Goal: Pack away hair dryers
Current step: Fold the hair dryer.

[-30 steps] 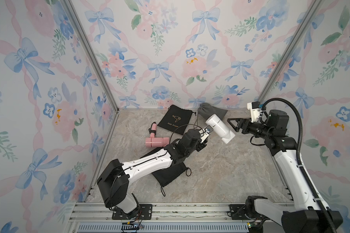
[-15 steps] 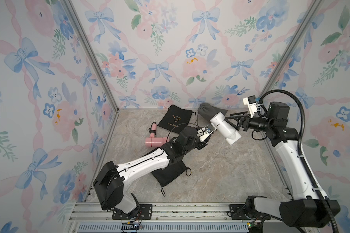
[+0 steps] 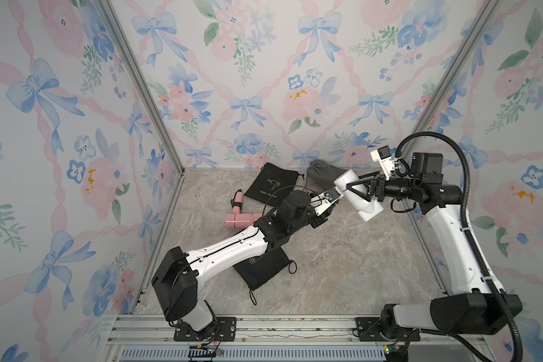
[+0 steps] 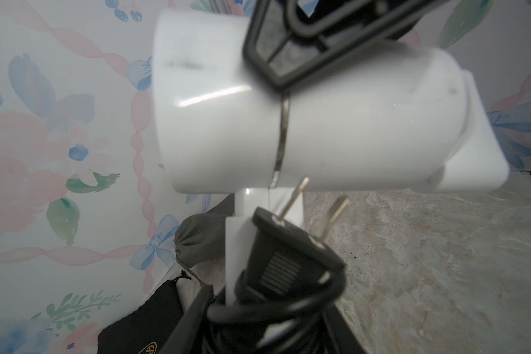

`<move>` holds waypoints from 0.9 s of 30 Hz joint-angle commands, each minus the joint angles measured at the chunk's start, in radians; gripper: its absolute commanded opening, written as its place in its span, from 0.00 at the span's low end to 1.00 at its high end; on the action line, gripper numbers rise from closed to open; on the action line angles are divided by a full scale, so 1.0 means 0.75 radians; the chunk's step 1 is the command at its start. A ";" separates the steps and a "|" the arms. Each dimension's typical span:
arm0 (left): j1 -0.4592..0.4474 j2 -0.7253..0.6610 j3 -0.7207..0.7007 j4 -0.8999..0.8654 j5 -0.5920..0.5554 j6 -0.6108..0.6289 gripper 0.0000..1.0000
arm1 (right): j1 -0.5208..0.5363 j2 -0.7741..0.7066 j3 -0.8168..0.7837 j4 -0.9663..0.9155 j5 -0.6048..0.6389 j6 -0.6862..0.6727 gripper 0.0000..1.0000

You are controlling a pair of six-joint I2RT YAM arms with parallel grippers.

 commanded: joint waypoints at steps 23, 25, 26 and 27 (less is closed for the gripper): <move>0.005 0.068 0.128 0.105 -0.009 0.065 0.36 | 0.137 0.313 0.319 -0.535 0.139 -0.273 0.74; 0.013 0.066 0.135 0.107 -0.004 0.067 0.36 | 0.138 0.315 0.319 -0.542 0.141 -0.278 0.74; 0.017 0.065 0.139 0.108 -0.002 0.068 0.36 | 0.140 0.317 0.319 -0.552 0.138 -0.289 0.74; 0.021 0.063 0.141 0.107 0.001 0.071 0.36 | 0.142 0.319 0.319 -0.562 0.139 -0.300 0.74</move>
